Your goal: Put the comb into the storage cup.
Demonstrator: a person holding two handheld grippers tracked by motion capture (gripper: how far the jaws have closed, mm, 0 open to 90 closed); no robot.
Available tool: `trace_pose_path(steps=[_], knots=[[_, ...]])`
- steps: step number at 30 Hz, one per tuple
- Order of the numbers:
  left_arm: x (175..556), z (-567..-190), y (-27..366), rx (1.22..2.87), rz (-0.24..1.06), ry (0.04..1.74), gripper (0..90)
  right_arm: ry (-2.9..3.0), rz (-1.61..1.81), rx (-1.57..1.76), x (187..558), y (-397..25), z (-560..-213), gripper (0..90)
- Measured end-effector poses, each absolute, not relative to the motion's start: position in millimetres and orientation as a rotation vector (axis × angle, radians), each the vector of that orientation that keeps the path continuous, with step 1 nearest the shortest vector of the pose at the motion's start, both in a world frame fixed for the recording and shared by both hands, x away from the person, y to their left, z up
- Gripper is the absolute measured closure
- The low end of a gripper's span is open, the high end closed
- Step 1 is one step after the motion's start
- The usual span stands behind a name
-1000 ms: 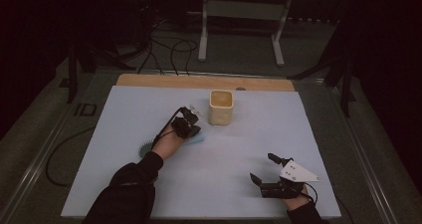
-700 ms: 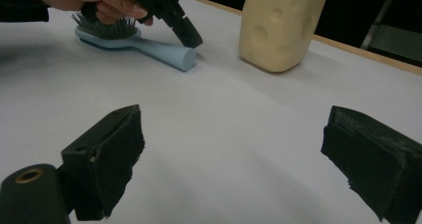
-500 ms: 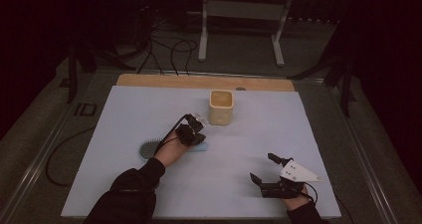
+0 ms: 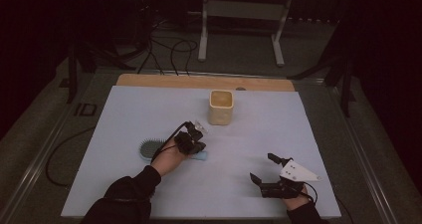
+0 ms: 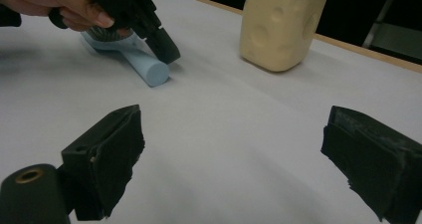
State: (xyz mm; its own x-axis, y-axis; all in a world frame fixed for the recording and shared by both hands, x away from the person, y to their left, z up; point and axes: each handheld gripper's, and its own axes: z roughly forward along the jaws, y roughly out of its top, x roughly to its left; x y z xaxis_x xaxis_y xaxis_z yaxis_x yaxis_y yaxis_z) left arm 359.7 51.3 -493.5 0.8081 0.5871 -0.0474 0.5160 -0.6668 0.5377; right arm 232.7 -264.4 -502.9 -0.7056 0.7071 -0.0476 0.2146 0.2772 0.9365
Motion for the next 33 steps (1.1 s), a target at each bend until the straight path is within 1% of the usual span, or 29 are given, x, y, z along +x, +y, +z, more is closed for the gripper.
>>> trace_pose_path(steps=[9,24,33], knots=[[344.1,-495.8,54.2,2.479,0.155,0.787,90.0,2.089,1.426,0.829,232.6,-264.4,-502.5,9.0],[302.9,-493.8,78.8,2.531,0.117,0.749,90.0,2.091,1.418,0.827,232.3,-263.7,-502.2,8.9],[284.9,-494.6,106.0,2.57,0.1,0.771,90.0,2.091,1.419,0.825,232.2,-263.5,-502.0,9.0]])
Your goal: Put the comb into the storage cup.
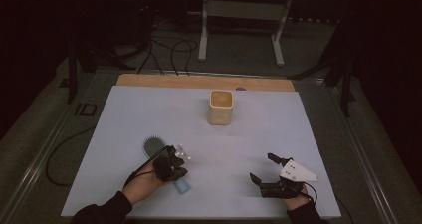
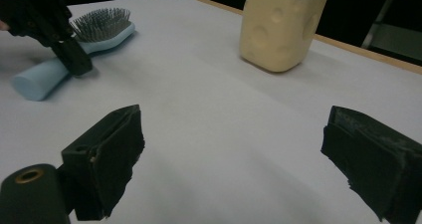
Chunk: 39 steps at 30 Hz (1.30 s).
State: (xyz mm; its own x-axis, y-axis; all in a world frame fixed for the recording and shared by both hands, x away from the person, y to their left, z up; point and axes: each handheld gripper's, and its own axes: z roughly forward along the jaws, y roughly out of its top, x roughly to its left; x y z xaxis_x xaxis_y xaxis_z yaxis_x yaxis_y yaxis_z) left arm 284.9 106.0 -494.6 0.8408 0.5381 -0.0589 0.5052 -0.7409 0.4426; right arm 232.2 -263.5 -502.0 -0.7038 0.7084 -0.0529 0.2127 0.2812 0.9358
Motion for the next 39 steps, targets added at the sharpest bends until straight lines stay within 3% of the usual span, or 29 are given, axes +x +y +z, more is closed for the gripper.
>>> trace_pose_path(steps=[39], knots=[[265.6,-487.3,215.6,2.656,0.194,1.022,90.0,2.103,1.412,0.821,233.1,-261.4,-503.1,8.9]])
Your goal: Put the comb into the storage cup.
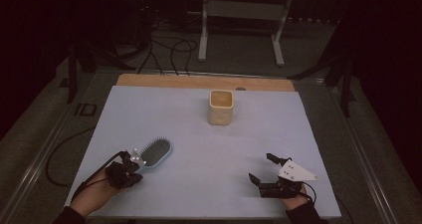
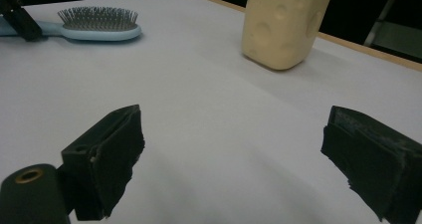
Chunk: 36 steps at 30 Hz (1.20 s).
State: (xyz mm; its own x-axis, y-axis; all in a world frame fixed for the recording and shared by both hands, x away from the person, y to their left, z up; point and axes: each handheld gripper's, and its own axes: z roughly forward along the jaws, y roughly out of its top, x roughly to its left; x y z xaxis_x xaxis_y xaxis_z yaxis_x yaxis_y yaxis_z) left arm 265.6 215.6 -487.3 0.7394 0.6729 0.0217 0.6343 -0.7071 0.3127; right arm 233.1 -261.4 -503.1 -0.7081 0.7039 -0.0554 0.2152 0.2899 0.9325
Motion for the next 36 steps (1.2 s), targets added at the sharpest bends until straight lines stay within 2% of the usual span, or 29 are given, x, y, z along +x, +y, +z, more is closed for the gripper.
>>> trace_pose_path(steps=[11,29,32,36], knots=[[273.2,-485.8,236.0,2.651,0.25,1.101,90.0,2.103,1.413,0.821,233.0,-261.7,-503.0,9.0],[269.6,-451.9,252.7,2.632,0.258,1.039,89.5,2.1,1.41,0.821,233.0,-261.5,-502.5,9.0],[271.4,-444.1,257.9,2.619,0.246,1.016,88.3,2.1,1.41,0.82,232.9,-261.3,-502.6,9.0],[277.8,-439.0,265.9,2.589,0.231,1.047,81.3,2.101,1.409,0.82,233.0,-261.2,-502.7,9.0]])
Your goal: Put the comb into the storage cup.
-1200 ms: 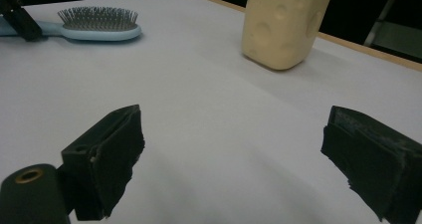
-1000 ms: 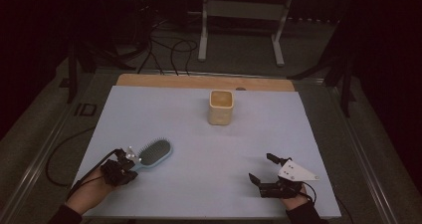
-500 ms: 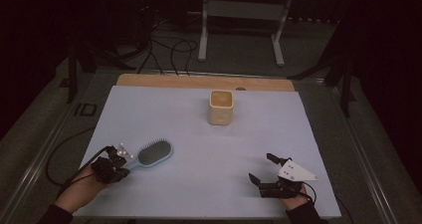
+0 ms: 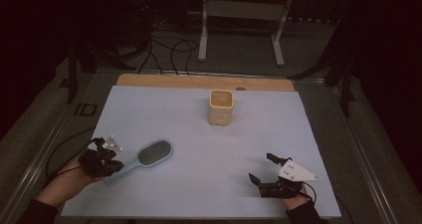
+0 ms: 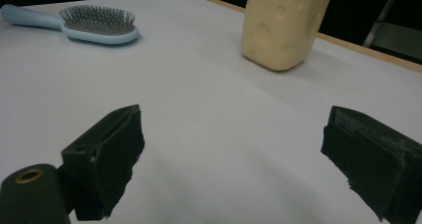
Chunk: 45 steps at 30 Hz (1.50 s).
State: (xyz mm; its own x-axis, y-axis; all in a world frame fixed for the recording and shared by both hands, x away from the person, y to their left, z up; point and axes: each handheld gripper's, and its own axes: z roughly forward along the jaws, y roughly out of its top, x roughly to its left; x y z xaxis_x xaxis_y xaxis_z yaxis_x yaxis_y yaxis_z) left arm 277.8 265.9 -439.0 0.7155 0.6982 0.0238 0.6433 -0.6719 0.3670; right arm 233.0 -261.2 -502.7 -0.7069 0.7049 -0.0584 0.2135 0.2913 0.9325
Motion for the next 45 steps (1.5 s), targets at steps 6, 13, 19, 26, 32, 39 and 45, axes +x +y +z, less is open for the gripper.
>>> trace_pose_path(steps=[6,13,19,26,32,39,45], knots=[[284.9,-440.0,269.1,2.598,0.208,1.044,59.5,2.1,1.409,0.82,233.2,-261.5,-502.7,9.0],[293.0,-445.3,267.8,2.636,0.184,1.004,39.6,2.104,1.407,0.816,233.3,-260.9,-502.9,9.0],[295.8,-446.5,264.4,2.642,0.143,0.921,20.6,2.105,1.408,0.819,233.5,-260.8,-503.1,8.9],[299.9,-449.7,256.3,2.648,0.128,0.895,0.8,2.105,1.412,0.82,233.6,-261.0,-503.1,9.0],[304.7,-455.5,252.7,2.633,0.15,0.885,0.0,2.104,1.413,0.821,233.6,-260.5,-503.2,9.0],[308.9,-463.7,248.3,2.654,0.134,0.857,0.0,2.105,1.413,0.822,233.8,-260.3,-503.5,9.0],[313.8,-474.1,244.3,2.672,0.128,0.848,0.0,2.11,1.409,0.819,234.0,-260.4,-503.9,9.0]])
